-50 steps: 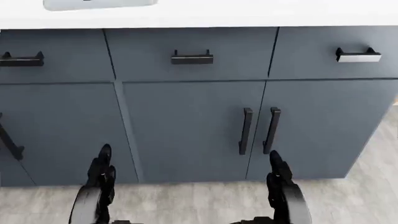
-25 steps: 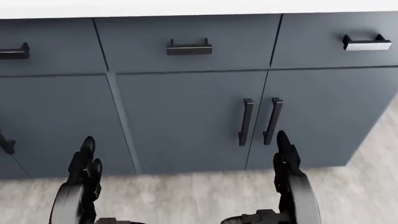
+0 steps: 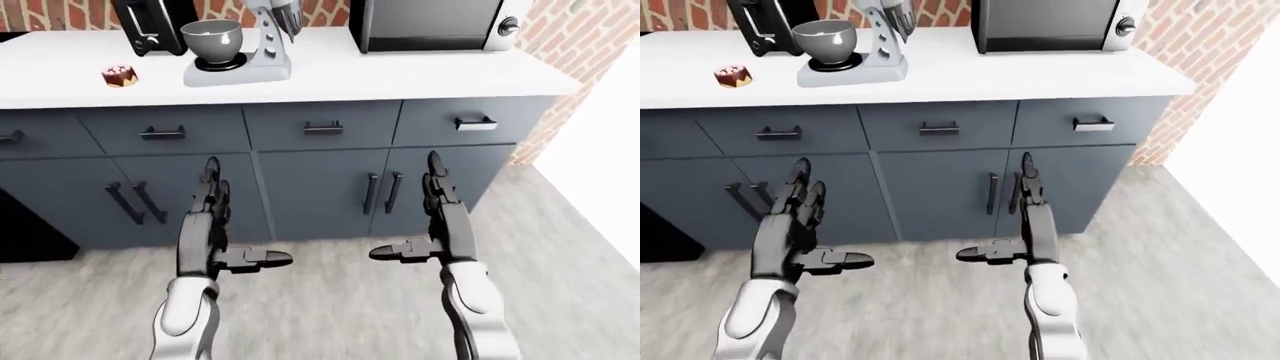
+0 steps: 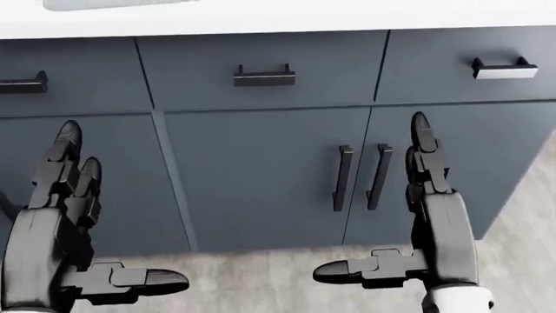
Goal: Place the cake in the stand mixer bowl.
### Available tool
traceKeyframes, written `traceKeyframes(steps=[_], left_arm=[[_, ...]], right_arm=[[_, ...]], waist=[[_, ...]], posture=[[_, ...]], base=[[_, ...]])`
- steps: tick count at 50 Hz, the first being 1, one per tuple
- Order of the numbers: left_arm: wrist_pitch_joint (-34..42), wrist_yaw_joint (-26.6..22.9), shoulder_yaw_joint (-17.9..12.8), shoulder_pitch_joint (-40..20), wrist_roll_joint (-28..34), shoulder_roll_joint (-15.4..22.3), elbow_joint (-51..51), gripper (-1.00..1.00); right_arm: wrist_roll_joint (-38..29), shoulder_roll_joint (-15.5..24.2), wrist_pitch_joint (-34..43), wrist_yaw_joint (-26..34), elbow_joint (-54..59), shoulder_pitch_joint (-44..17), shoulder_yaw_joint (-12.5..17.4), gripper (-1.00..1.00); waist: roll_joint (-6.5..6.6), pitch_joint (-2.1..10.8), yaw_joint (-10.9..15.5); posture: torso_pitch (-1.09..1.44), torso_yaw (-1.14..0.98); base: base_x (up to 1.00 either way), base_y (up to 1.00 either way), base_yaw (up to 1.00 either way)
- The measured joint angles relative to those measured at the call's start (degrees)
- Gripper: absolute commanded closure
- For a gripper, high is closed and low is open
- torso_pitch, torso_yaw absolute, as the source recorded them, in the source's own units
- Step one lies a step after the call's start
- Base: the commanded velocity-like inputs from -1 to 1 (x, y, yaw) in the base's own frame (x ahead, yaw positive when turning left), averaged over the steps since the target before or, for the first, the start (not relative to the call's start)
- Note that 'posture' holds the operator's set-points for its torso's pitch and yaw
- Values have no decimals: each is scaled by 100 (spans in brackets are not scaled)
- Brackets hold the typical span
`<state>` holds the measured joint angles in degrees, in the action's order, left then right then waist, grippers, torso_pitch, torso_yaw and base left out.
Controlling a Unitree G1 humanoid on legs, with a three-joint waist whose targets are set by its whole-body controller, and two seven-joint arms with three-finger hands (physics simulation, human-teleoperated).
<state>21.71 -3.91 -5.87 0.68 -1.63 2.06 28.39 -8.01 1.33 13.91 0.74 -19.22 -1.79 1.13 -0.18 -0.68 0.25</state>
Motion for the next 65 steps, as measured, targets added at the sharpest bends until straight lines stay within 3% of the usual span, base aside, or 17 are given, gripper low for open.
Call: traceKeyframes(steps=[13,20,28,30,33,35,39,41,44,48,51,53,57,61,64,65], left_arm=[[831,68,-165,-164,-251,51,1175,-100],[881,49,-112,-136,-241,46,1116,-100],[857,77,-201,-114,-189,50,1142,-100],[852,58,-121,-110,-200,24,1128,-100],[850,20,-68,-97,-211,23,1092,-100],[847,15,-96,-102,-208,27,1117,-100],[725,22,-112,-94,-165,34,1087,-100],[742,32,-173,-71,-146,60,1039,-100],[810,54,-211,-42,-123,53,1014,-100],[751,40,-194,-66,-133,52,1078,-100],[712,30,-190,-67,-140,49,1108,-100],[707,12,-108,-39,-152,-3,1061,-100],[749,-18,-92,-25,-165,7,981,-100],[678,-2,-109,-48,-145,9,1055,-100],[640,-4,-111,-53,-141,19,1081,-100],[633,0,-153,-51,-135,51,1046,-100]], right_arm=[[-351,-10,374,-53,-447,-114,-57,-100],[-454,-8,480,-43,-380,-108,-35,-100],[-450,-28,468,-3,-359,-190,-127,-100],[-462,-3,469,-23,-344,-170,-48,-100],[-482,-6,513,-65,-272,-141,4,-100],[-473,-17,525,-78,-291,-150,-7,-100],[-465,-24,459,-93,-358,-193,-64,-100],[-459,-70,439,-80,-290,-167,-154,-100],[-444,-66,493,-41,-170,-131,-193,-100],[-458,-52,479,-65,-220,-170,-126,-100],[-470,-48,430,-86,-268,-204,-127,-100],[-479,-10,415,-99,-236,-184,-68,-100],[-494,-19,486,-126,-127,-124,-33,-100],[-485,-27,438,-128,-177,-146,-65,-100],[-470,-33,403,-125,-196,-168,-79,-100],[-464,-77,385,-121,-170,-163,-117,-100]], waist=[[15,7,10],[151,-85,-41],[-154,-107,-52],[-43,-132,-84],[-47,-108,-78],[29,-105,-50],[422,-113,-32],[329,-166,24],[287,-128,18],[-6,-126,-9],[-302,-83,-19],[-178,-115,-84],[-158,-81,-80],[130,-149,-69],[481,-91,-64],[407,-125,-24]], posture=[[0,0],[0,0],[0,0],[0,0],[0,0],[0,0],[0,0],[0,0],[0,0],[0,0],[0,0],[0,0],[0,0],[0,0],[0,0],[0,0]], base=[[0,1,0],[0,6,0],[0,7,0],[0,7,0],[0,7,0],[0,7,0],[0,6,0],[0,8,0],[0,11,0],[0,13,0],[0,14,0],[0,14,0],[0,13,0],[0,14,0],[0,13,0],[0,14,0]])
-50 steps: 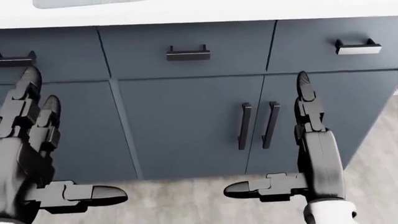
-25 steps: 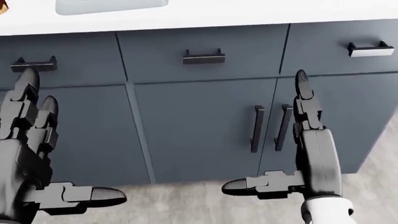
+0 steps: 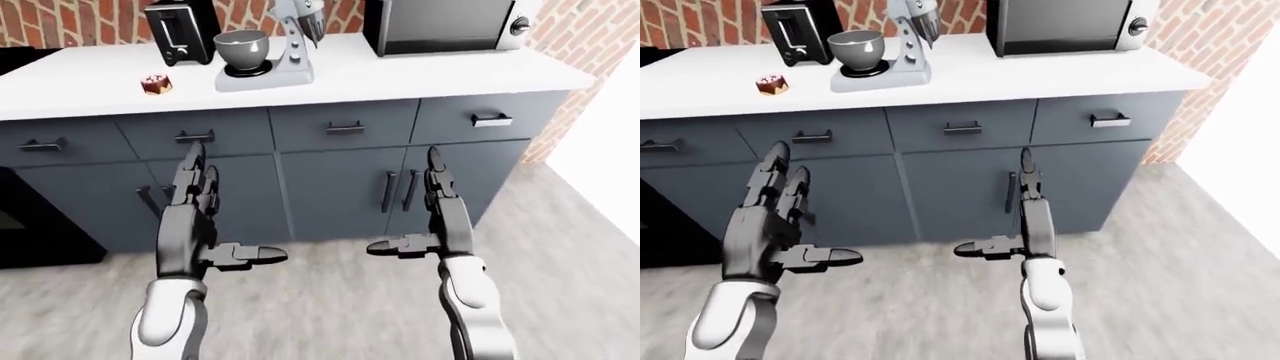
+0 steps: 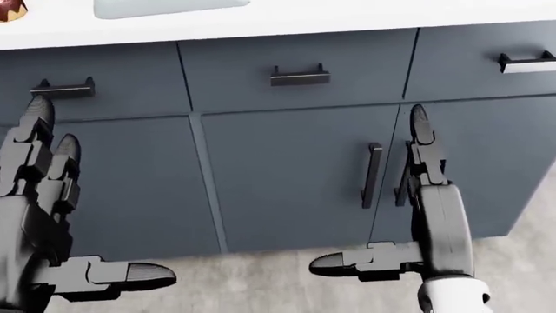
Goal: Place the cake in the stand mixer bowl.
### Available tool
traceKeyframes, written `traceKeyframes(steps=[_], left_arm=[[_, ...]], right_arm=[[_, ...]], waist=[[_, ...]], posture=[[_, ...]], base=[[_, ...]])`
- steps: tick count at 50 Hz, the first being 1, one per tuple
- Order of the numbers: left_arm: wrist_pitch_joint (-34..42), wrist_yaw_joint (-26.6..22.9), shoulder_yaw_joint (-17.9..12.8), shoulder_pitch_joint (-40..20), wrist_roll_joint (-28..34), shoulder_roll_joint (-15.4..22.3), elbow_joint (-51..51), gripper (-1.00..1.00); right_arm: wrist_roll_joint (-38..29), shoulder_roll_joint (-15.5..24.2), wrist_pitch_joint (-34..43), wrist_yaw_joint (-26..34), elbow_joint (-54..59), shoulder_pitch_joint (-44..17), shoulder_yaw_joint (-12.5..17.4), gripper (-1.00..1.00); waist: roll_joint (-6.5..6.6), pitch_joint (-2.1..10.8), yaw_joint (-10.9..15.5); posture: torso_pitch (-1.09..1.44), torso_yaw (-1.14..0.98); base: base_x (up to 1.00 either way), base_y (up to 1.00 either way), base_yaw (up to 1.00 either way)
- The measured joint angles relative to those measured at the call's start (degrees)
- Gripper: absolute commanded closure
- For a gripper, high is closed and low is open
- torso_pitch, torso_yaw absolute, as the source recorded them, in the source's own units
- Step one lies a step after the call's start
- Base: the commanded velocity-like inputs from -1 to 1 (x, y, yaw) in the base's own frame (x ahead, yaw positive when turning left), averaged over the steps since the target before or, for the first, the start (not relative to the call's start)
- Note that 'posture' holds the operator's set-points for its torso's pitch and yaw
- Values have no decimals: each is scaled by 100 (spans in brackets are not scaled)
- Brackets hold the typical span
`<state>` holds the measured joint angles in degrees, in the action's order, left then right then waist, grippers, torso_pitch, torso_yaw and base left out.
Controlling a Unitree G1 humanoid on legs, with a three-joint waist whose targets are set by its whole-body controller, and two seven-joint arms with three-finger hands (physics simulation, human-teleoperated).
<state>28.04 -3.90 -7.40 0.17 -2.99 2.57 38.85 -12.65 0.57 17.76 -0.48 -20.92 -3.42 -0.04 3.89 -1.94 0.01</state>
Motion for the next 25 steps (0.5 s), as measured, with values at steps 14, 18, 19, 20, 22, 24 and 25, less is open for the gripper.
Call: traceKeyframes(steps=[14,18,19,20,22,24,25], left_arm=[[-11,12,36,45,33,-59,-46,-100],[31,-21,58,58,20,-49,-128,-100],[19,-17,45,50,25,-46,-117,-100],[3,-13,36,43,29,-45,-96,-100],[-27,-11,37,32,31,-47,-45,-100],[-61,-16,44,30,28,-47,-23,-100],[-70,-15,31,30,29,-40,-14,-100]], right_arm=[[13,53,-37,-7,39,40,38,-100],[-1,56,36,-43,130,80,102,-100],[-1,55,30,-47,125,69,94,-100],[0,52,13,-49,118,59,82,-100],[6,47,-19,-50,98,55,59,-100],[9,43,-31,-49,73,60,43,-100],[10,39,-35,-46,49,49,30,-100]], waist=[[-645,30,-76],[-589,45,-63],[-523,30,-53],[-447,8,-47],[-283,-30,-50],[-65,-21,-61],[86,28,-46]], posture=[[0,0],[0,0],[0,0],[0,0],[0,0],[0,0],[0,0]], base=[[0,14,0],[0,14,0],[0,14,0],[0,14,0],[0,13,0],[0,14,0],[0,12,0]])
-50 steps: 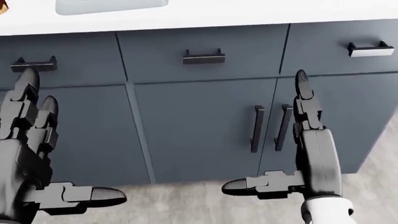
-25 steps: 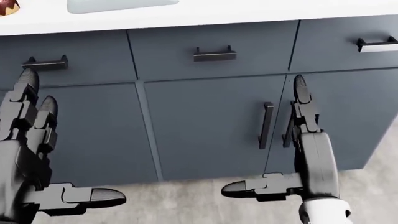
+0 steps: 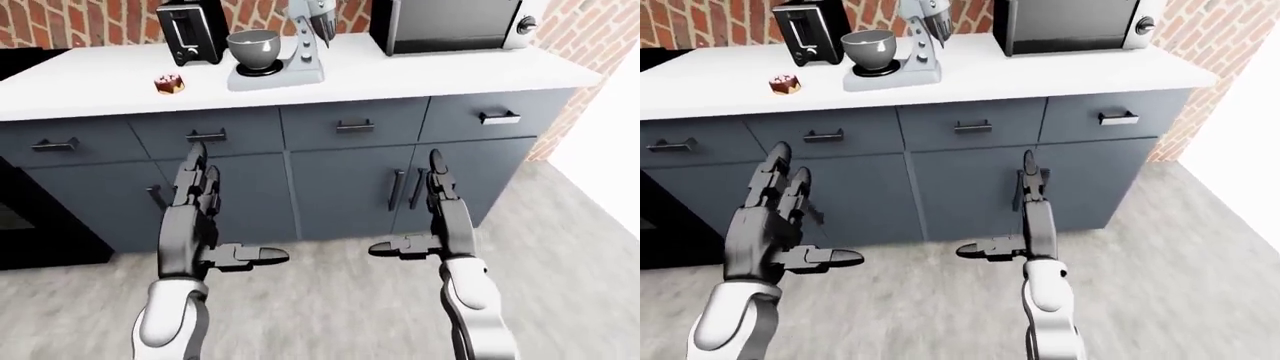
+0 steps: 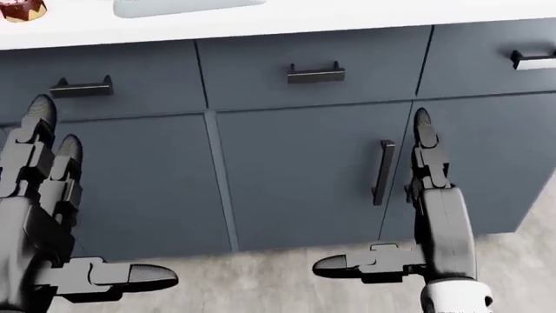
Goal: Place the cake in the stand mixer bowl.
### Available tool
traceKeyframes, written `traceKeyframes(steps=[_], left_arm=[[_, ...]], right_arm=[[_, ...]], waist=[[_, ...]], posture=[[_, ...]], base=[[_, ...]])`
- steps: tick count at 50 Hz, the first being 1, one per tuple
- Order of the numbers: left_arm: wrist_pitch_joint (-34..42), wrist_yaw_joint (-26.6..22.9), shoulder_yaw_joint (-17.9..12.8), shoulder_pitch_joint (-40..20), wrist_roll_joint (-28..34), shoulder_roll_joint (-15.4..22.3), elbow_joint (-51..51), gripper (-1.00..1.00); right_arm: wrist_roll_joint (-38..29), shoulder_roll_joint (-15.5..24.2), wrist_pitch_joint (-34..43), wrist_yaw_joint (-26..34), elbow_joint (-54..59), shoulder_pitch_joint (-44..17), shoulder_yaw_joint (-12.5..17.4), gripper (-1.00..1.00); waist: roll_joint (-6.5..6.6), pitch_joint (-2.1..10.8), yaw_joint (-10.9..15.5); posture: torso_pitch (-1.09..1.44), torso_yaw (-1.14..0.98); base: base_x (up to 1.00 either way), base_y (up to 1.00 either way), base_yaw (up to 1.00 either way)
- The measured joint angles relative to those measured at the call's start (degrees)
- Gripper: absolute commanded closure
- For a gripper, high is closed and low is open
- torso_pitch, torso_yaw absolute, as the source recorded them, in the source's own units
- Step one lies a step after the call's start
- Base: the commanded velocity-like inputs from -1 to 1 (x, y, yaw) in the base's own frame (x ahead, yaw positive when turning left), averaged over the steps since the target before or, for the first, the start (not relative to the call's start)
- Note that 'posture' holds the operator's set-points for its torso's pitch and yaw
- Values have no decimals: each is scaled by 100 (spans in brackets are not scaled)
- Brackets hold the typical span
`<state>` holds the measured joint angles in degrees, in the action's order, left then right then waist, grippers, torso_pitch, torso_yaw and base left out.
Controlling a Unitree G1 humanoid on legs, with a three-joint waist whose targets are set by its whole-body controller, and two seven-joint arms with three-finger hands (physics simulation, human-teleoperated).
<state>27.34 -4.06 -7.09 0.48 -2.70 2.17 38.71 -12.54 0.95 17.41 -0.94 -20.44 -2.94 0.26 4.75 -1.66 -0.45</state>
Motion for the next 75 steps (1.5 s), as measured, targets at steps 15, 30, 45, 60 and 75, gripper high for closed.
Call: traceKeyframes(steps=[15,30,45,60,75], left_arm=[[24,18,-83,12,22,-1,-49,-100],[159,33,-214,21,21,59,10,-100],[250,0,-59,-16,-28,16,65,-100],[240,59,-173,-18,11,52,183,-100],[218,26,-60,-70,30,22,229,-100]], right_arm=[[59,16,-24,49,75,-16,-10,-100],[81,-49,84,134,179,9,-169,-100],[62,1,35,73,296,29,9,-100],[132,-51,-84,117,339,-50,-126,-100],[98,1,-216,-5,380,13,-23,-100]], waist=[[-720,-18,-23],[-149,-28,94],[-650,2,-8],[-456,-19,137],[-318,3,-41]], posture=[[0,0],[0,0],[0,0],[0,0],[0,0]], base=[[0,13,0],[0,14,0],[0,11,2],[0,0,33],[0,0,16]])
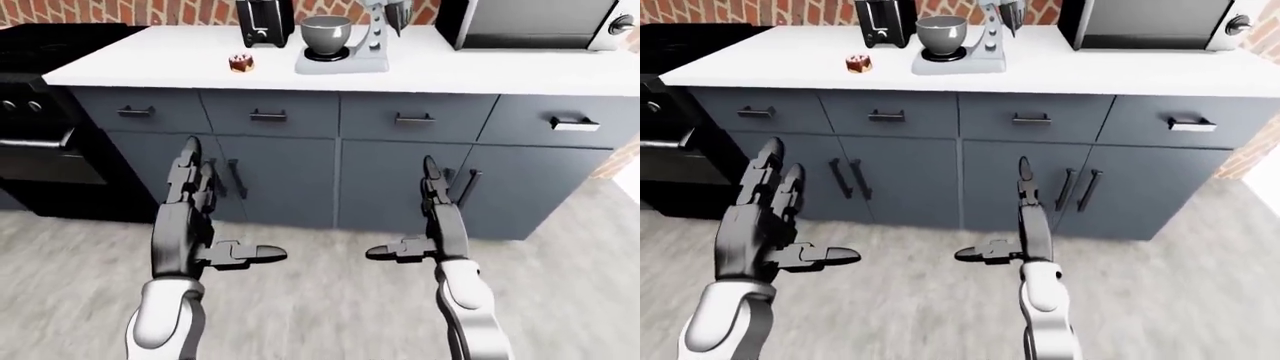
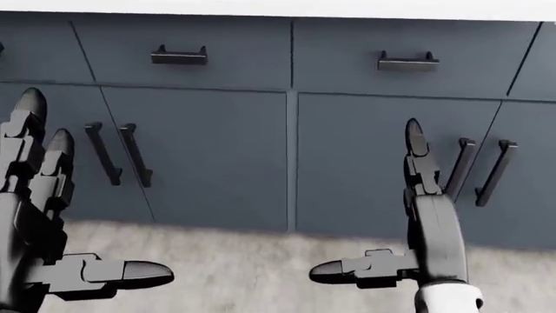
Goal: Place the cake in the stand mixer bowl.
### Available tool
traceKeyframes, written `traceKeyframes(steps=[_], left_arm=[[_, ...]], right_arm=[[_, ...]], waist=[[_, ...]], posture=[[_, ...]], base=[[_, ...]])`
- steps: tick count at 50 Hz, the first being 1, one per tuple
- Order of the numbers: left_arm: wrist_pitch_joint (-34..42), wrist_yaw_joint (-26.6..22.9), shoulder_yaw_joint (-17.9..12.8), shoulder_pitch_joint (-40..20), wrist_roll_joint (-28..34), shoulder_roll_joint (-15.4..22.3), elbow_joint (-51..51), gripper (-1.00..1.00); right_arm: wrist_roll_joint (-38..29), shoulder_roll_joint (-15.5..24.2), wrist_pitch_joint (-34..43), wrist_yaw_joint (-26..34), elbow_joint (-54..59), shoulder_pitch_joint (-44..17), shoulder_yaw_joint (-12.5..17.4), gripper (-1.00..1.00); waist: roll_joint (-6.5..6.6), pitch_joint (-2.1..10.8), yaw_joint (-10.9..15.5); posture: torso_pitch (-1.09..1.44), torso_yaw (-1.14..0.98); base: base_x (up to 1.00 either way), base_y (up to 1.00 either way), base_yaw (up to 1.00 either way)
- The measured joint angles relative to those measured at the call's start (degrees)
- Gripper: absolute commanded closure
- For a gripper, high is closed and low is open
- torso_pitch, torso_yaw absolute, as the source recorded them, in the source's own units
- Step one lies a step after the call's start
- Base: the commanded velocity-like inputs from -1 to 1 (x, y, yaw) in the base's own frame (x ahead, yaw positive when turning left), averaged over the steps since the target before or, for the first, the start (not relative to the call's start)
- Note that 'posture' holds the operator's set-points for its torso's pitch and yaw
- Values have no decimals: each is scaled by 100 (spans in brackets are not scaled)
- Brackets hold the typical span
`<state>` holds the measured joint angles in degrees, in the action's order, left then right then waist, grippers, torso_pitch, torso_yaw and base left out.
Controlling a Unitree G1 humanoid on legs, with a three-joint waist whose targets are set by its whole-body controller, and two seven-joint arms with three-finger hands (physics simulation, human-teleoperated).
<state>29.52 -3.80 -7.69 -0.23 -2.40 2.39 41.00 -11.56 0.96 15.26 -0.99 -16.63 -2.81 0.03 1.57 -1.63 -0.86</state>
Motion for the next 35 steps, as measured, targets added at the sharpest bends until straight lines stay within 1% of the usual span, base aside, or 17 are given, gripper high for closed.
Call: traceKeyframes(steps=[1,2,6,12,20,27,31,35], left_arm=[[6,-4,8,-16,-3,17,13,-100],[23,-6,1,-8,-4,21,17,-100],[134,19,-37,17,25,19,13,-100],[183,17,-23,5,26,16,86,-100],[247,41,41,-32,72,19,211,-100],[384,40,-127,-146,49,70,325,-100],[357,61,-93,-103,69,51,358,-100],[385,53,-70,-93,76,46,301,-100]], right_arm=[[-3,-21,-39,-5,-10,15,-1,-100],[-6,-34,-71,-6,-10,50,-28,-100],[12,-53,-168,20,-176,172,-86,-100],[-13,-45,-232,-32,-564,223,-24,-100],[-59,-32,-147,-52,-757,354,30,-100],[-176,-25,127,4,-993,339,-1,-100],[-216,-30,128,21,-1095,363,-5,-100],[-211,-37,137,53,-1067,400,-18,-100]], waist=[[12,10,-1],[-35,-17,23],[-152,17,78],[-193,77,109],[-189,100,120],[-166,96,119],[-167,106,125],[-117,18,106]], posture=[[0,0],[0,0],[0,0],[0,0],[0,0],[0,0],[0,0],[0,0]], base=[[0,0,0],[0,0,0],[0,0,0],[0,0,0],[0,0,0],[0,0,0],[2,0,0],[10,0,0]])
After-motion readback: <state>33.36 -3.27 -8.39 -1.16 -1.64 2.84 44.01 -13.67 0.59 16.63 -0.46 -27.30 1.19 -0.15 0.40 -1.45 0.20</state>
